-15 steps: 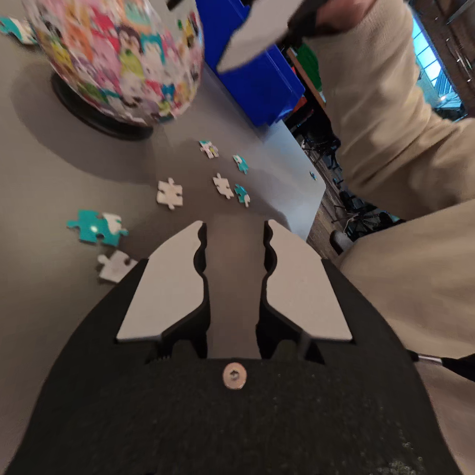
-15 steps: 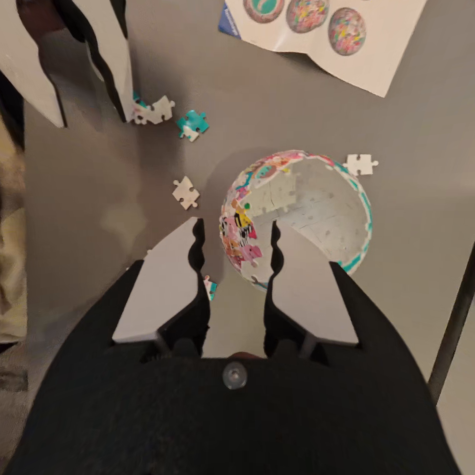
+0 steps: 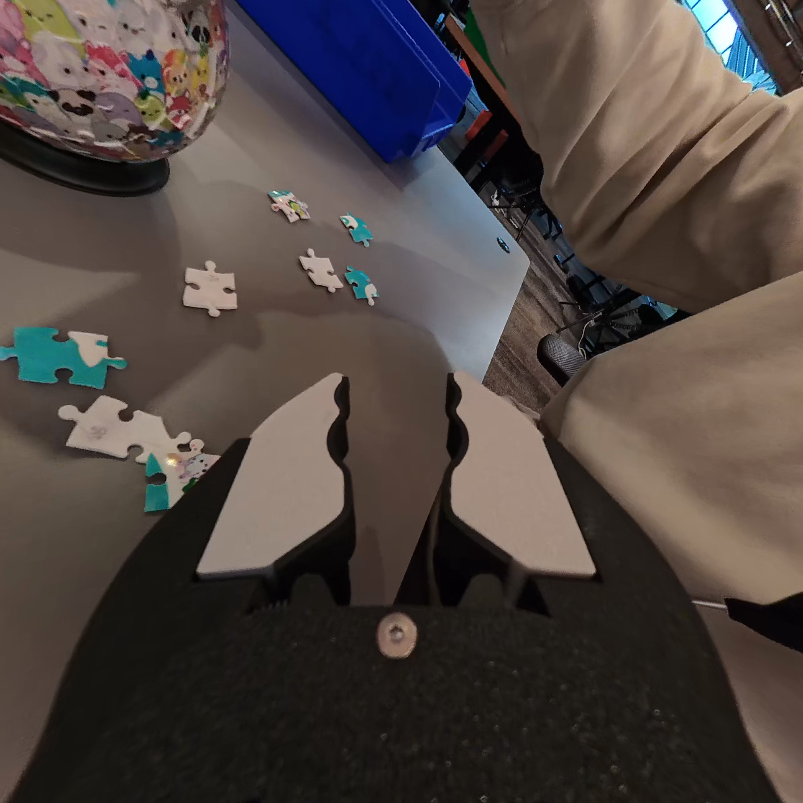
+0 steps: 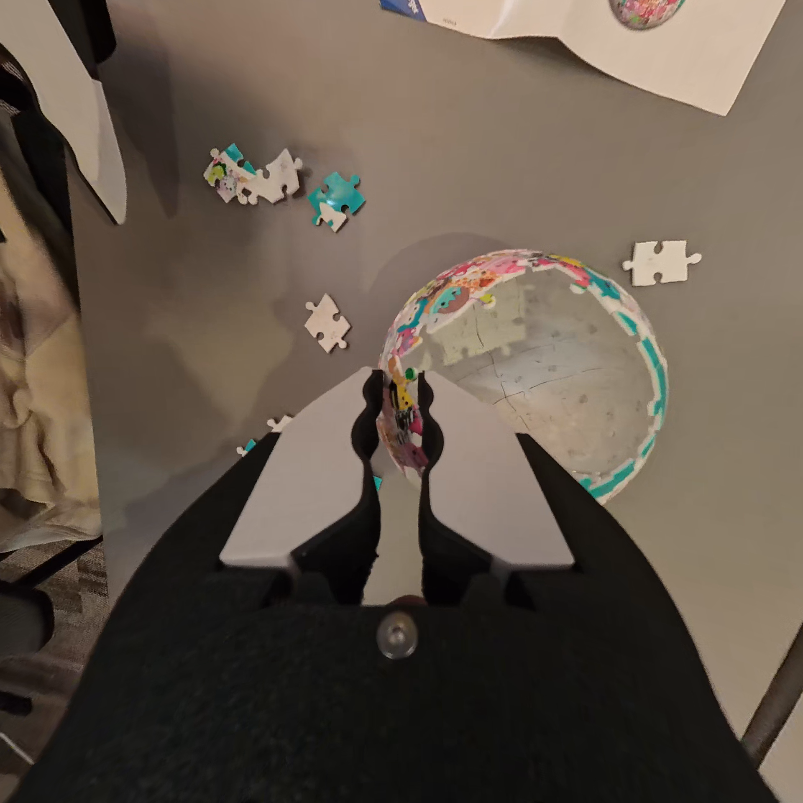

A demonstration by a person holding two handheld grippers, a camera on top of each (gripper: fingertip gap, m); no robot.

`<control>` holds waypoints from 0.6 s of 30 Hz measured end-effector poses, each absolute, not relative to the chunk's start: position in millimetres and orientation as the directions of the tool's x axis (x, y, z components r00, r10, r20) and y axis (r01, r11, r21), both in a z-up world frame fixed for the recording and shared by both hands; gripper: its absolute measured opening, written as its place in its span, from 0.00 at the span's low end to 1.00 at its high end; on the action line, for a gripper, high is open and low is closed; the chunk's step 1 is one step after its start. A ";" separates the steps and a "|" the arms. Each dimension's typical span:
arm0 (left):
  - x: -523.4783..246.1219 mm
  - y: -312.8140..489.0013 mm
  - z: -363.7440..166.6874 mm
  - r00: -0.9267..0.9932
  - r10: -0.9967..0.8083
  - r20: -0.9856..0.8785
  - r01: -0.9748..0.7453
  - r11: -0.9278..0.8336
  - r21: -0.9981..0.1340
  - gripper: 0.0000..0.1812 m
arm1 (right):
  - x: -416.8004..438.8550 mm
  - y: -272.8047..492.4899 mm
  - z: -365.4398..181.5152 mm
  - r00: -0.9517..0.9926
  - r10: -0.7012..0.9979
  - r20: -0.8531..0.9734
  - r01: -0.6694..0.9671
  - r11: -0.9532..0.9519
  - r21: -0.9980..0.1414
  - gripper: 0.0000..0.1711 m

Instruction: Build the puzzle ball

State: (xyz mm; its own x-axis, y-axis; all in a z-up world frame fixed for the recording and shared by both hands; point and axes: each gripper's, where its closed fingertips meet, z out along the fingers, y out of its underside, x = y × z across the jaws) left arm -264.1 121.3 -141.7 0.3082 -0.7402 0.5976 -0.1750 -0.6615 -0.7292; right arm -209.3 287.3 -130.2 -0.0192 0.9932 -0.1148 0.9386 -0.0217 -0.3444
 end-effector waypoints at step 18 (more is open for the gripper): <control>-255.4 121.4 -153.7 0.318 -0.750 0.579 -0.228 -0.654 -0.722 0.23 | -201.4 290.8 -125.8 -0.019 0.990 -0.142 0.931 -0.034 -0.363 0.10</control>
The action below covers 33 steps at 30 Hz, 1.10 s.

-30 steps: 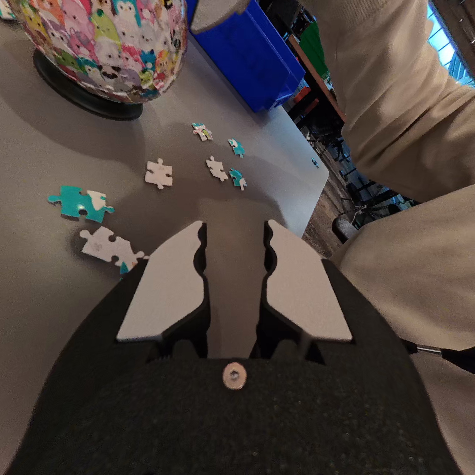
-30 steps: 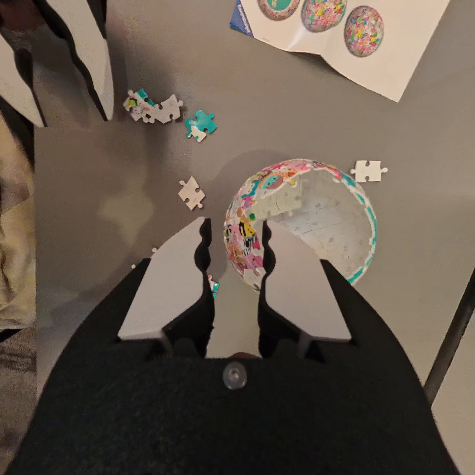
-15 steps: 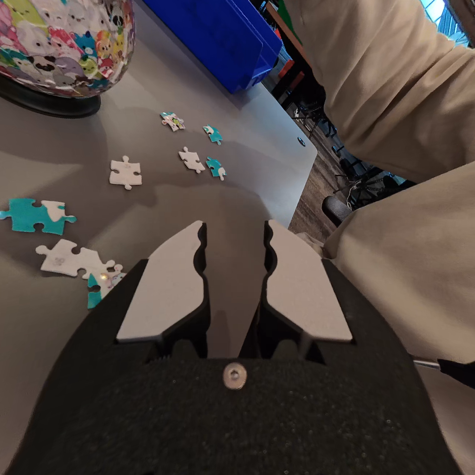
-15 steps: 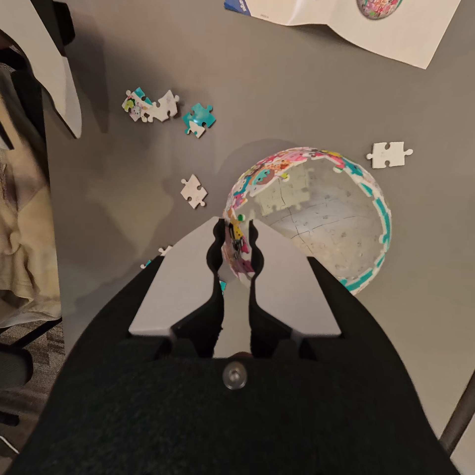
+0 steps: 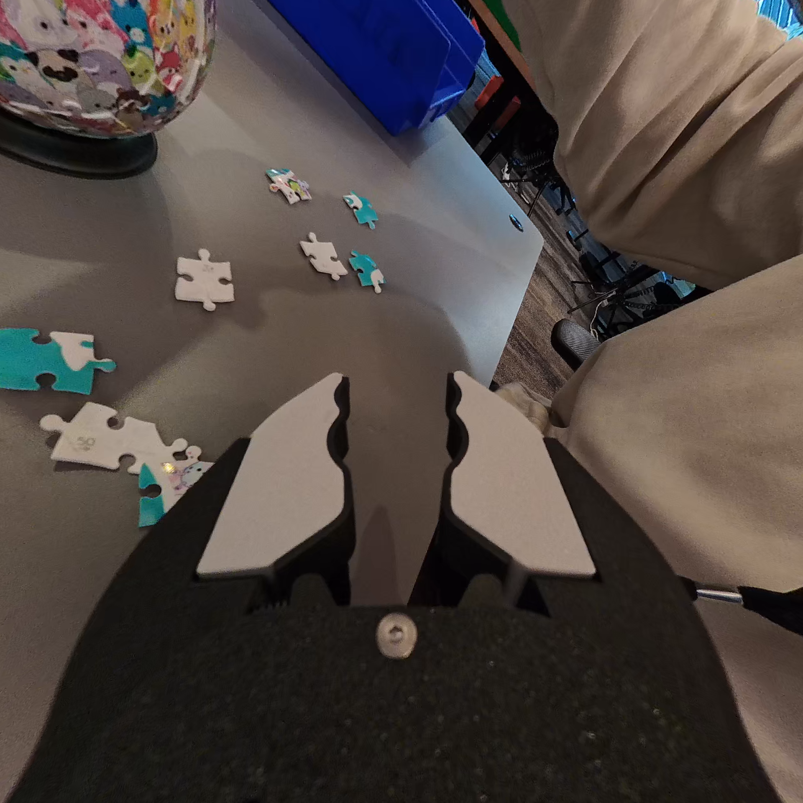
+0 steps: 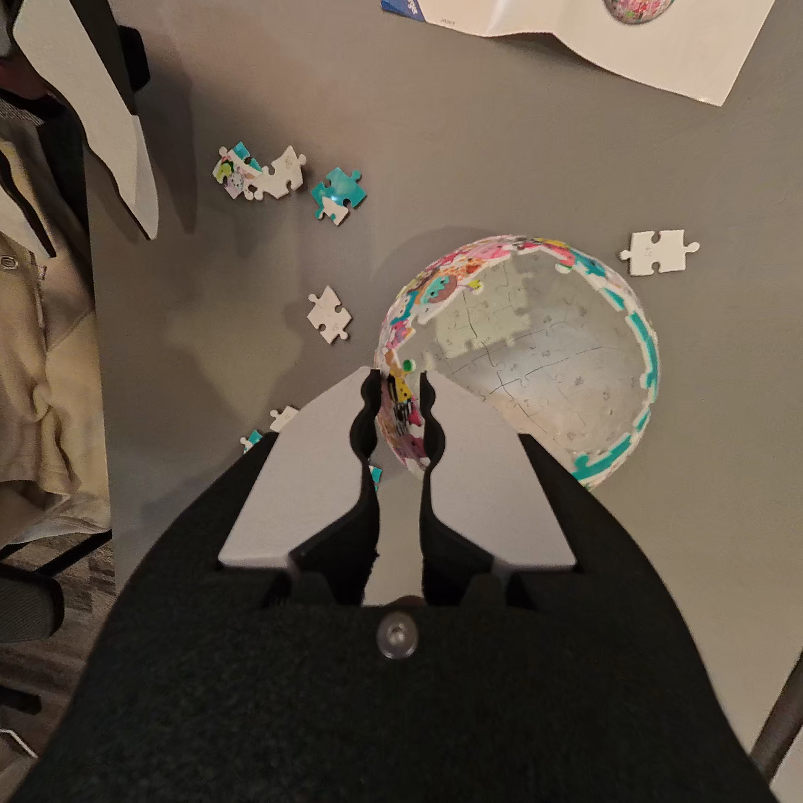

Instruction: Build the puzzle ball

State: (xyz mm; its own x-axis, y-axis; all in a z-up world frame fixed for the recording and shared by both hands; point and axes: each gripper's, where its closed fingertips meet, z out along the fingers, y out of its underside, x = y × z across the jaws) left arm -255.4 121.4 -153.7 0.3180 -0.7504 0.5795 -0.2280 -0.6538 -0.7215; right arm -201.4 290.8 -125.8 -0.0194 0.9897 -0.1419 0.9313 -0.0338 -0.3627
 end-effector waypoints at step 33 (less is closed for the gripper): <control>-258.1 123.2 -156.1 0.315 -0.736 0.599 -0.221 -0.670 -0.708 0.23 | -201.5 307.0 -119.0 0.063 0.966 -0.250 0.914 -0.156 -0.374 0.13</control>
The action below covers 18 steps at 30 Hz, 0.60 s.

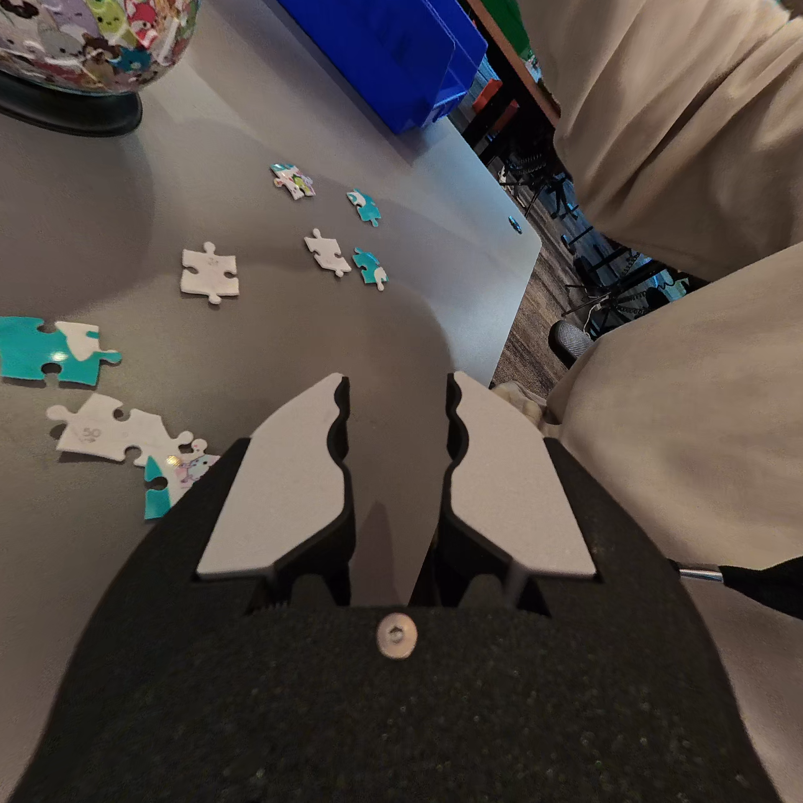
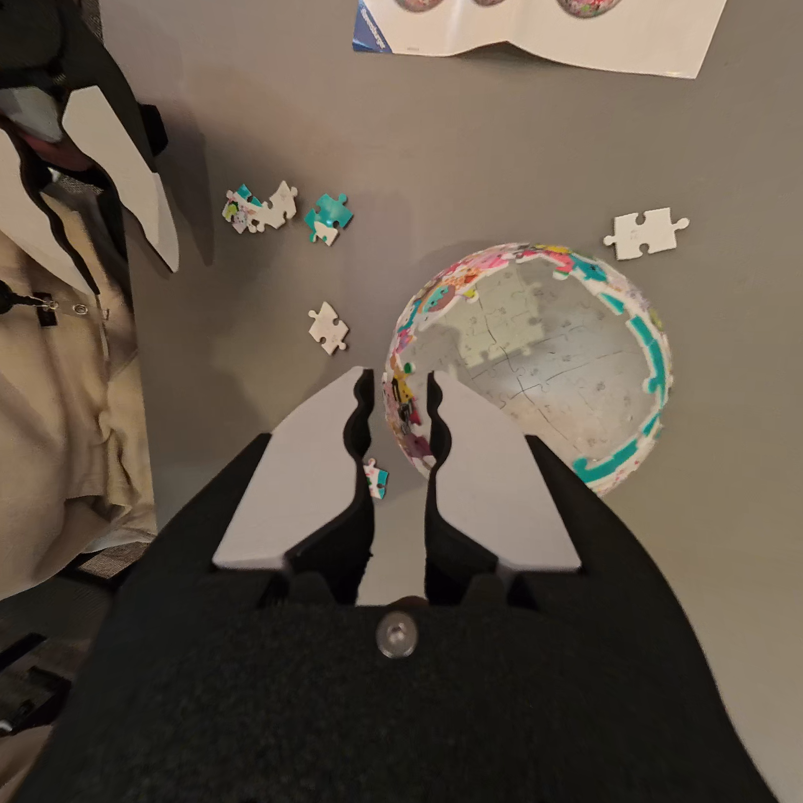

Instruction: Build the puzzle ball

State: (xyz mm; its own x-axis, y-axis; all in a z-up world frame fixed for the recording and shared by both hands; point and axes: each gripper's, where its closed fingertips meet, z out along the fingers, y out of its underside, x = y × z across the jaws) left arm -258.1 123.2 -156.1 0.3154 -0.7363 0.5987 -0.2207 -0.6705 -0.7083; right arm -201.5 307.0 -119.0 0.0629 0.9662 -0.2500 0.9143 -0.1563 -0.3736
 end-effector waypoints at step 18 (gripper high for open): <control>-256.5 115.9 -149.5 0.288 -0.754 0.591 -0.231 -0.653 -0.721 0.23 | -199.0 301.1 -130.8 0.059 0.930 -0.362 0.989 -0.103 -0.104 0.04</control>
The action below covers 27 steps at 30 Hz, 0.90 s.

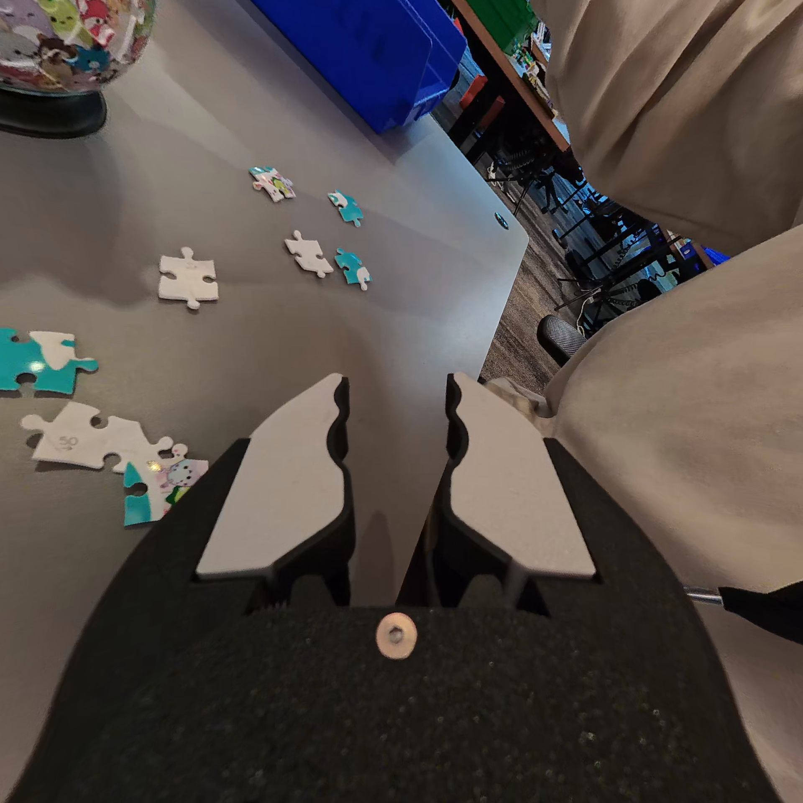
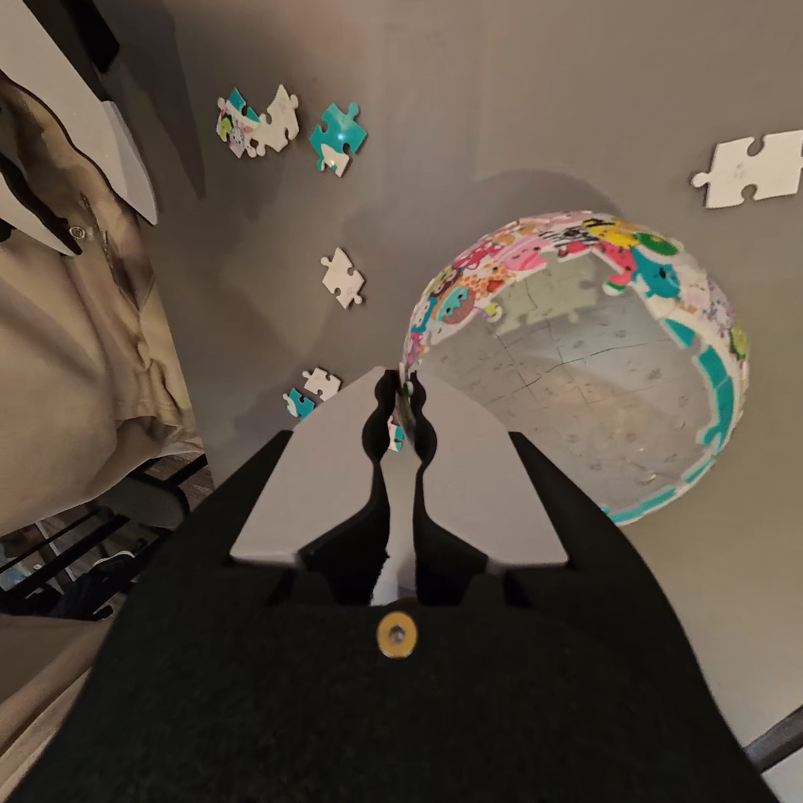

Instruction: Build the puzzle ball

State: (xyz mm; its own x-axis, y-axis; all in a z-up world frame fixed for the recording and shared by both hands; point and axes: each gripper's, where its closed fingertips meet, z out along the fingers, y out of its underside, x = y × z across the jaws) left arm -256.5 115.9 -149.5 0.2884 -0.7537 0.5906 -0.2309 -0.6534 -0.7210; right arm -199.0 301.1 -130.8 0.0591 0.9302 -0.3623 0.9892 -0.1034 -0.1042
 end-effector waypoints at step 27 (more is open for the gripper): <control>-257.6 116.3 -155.4 0.292 -0.752 0.592 -0.247 -0.657 -0.712 0.23 | -199.9 316.5 -116.7 0.024 0.968 -0.252 0.978 -0.075 -0.196 0.10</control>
State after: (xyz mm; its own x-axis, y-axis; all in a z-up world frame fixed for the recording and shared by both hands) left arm -257.6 116.3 -155.4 0.2916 -0.7516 0.5917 -0.2473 -0.6568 -0.7123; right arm -199.9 316.5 -116.7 0.0235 0.9676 -0.2516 0.9777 -0.0748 -0.1963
